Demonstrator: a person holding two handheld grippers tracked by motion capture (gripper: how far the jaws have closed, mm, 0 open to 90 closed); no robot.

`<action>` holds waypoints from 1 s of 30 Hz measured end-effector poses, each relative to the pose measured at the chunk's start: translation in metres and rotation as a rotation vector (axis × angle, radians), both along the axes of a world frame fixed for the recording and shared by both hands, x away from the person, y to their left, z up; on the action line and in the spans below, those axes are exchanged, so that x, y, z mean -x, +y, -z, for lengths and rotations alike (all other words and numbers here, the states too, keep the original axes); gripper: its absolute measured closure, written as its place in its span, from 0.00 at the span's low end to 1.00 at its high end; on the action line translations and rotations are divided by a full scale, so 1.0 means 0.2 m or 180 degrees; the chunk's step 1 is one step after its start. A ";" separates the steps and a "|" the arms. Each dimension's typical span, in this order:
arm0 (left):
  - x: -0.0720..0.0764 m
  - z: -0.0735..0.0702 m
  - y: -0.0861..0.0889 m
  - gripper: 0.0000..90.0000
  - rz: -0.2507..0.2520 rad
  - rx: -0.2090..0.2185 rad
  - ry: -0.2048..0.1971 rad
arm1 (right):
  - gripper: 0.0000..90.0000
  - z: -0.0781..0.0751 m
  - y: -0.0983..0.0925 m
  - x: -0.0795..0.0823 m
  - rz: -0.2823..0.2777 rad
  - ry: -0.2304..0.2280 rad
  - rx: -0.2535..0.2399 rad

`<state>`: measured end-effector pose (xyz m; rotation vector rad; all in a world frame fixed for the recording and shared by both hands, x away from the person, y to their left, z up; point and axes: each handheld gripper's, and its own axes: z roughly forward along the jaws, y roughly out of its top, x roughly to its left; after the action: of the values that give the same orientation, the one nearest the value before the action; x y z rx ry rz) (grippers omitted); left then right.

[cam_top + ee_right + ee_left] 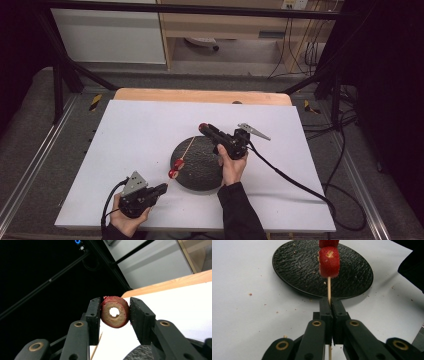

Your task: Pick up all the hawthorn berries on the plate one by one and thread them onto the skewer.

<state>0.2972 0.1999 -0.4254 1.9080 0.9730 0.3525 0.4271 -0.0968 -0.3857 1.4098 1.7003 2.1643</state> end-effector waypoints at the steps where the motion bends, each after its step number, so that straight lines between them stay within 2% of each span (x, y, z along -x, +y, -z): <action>1: 0.00 0.00 0.00 0.98 0.0004 0.0001 0.0006 | 0.69 0.00 0.00 0.00 -0.0007 0.0003 -0.0017; 10: -0.01 0.01 -0.02 0.98 0.0004 0.0023 0.0028 | 0.69 0.05 0.03 0.01 -0.0022 0.0026 -0.0111; 22: -0.01 0.01 -0.03 0.98 0.0006 0.0028 0.0059 | 0.69 0.09 0.06 0.02 -0.0056 0.0004 -0.0099; 30: -0.01 0.01 -0.04 0.98 -0.0044 0.0092 0.0099 | 0.69 0.13 0.09 0.04 -0.0133 0.0057 -0.0103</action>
<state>0.2992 0.1914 -0.4281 1.8865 1.0072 0.3161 0.4196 -0.0797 -0.4108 1.4181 1.7235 2.2172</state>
